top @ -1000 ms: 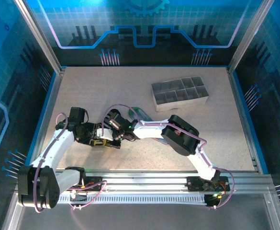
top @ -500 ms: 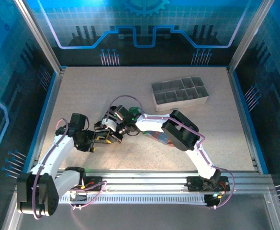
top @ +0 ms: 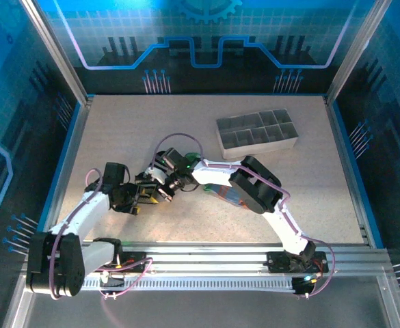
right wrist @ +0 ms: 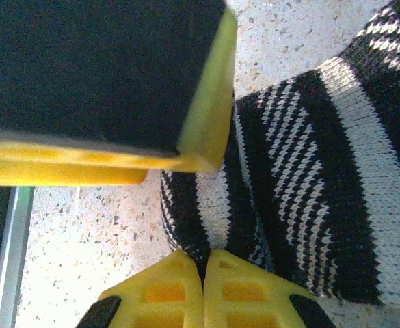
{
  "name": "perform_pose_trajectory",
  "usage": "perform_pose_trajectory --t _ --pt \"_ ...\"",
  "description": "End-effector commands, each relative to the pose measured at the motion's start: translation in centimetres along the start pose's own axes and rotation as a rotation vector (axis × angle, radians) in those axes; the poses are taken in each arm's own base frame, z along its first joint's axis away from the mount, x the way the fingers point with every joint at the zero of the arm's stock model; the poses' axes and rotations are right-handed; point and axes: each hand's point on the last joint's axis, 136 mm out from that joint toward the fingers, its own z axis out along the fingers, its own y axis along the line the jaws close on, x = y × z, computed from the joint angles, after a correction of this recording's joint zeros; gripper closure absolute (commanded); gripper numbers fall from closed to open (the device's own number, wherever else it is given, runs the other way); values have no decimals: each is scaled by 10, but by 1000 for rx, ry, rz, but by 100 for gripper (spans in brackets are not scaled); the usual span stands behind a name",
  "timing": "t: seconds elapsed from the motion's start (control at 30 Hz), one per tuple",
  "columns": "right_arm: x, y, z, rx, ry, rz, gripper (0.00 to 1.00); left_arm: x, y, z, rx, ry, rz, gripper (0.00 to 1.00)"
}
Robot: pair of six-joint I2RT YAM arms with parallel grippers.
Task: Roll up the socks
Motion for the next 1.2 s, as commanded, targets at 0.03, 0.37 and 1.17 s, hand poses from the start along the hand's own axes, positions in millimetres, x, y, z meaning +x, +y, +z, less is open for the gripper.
perform_pose_trajectory --t 0.03,0.37,1.17 --pt "52 -22 14 26 135 163 100 0 19 17 -52 10 1 51" --pt "21 1 -27 128 -81 -103 74 14 85 27 -429 116 -61 100" --pt "62 64 -56 470 12 -714 46 64 98 25 -621 159 51 100"
